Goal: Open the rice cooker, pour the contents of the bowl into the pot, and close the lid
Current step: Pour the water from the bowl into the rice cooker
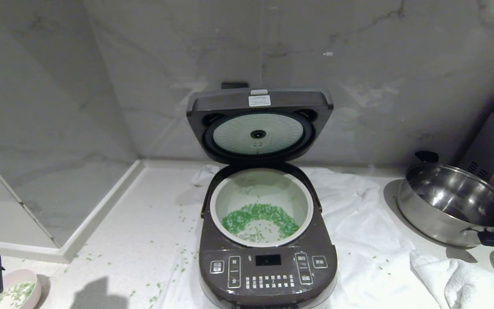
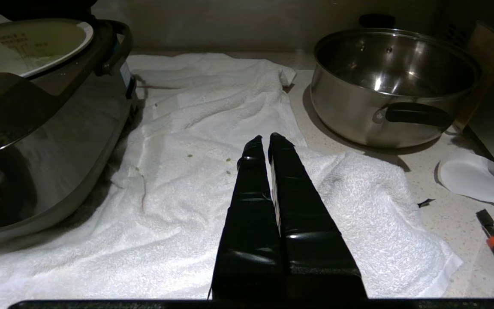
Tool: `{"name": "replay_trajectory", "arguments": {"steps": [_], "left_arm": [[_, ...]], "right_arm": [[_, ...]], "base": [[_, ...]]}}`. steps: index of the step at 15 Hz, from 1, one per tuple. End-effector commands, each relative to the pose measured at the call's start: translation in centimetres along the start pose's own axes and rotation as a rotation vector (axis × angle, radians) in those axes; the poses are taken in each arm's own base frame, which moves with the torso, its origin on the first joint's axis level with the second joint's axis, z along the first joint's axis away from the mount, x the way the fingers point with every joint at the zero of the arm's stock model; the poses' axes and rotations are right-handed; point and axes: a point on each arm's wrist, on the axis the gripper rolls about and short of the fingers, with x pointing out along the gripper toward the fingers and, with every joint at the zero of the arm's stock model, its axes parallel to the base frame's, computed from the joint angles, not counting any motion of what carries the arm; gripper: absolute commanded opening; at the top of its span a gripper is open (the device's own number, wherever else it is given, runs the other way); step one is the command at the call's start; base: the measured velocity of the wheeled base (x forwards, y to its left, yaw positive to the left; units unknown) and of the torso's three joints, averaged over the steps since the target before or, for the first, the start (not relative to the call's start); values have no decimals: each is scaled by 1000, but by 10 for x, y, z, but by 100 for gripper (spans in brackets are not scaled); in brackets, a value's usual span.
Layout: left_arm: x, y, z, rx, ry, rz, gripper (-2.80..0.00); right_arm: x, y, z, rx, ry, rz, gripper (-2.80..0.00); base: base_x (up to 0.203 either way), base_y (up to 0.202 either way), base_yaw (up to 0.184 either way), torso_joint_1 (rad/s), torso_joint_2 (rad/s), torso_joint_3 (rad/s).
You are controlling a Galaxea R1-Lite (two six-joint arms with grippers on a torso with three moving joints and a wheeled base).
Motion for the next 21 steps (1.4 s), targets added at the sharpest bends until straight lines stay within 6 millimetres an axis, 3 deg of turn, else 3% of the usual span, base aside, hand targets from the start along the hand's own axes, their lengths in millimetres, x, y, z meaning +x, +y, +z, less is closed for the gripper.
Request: {"name": "replay_trajectory", "arguments": {"steps": [1, 4, 8, 12, 17, 18, 21], "left_arm": [[35, 25, 5, -32, 159, 72, -280], [49, 53, -2, -49, 233, 50, -280], [78, 70, -10, -74, 356, 28, -280], [99, 78, -11, -102, 420, 23, -280], [102, 84, -6, -115, 411, 36, -280], [108, 87, -5, -122, 421, 35, 0], [136, 98, -1, -140, 450, 28, 0]], "right_arm": [[0, 0, 0, 0, 1, 0, -280], [0, 0, 0, 0, 0, 0, -280], [0, 0, 0, 0, 1, 0, -280], [0, 0, 0, 0, 1, 0, -280], [0, 0, 0, 2, -1, 0, -280], [0, 0, 0, 2, 1, 0, -280], [0, 0, 0, 2, 1, 0, -280]], "base": [[0, 0, 0, 0, 0, 0], [0, 0, 0, 0, 0, 0], [0, 0, 0, 0, 0, 0], [0, 0, 0, 0, 0, 0], [0, 0, 0, 0, 0, 0], [0, 0, 0, 0, 0, 0], [0, 0, 0, 0, 0, 0]]}}
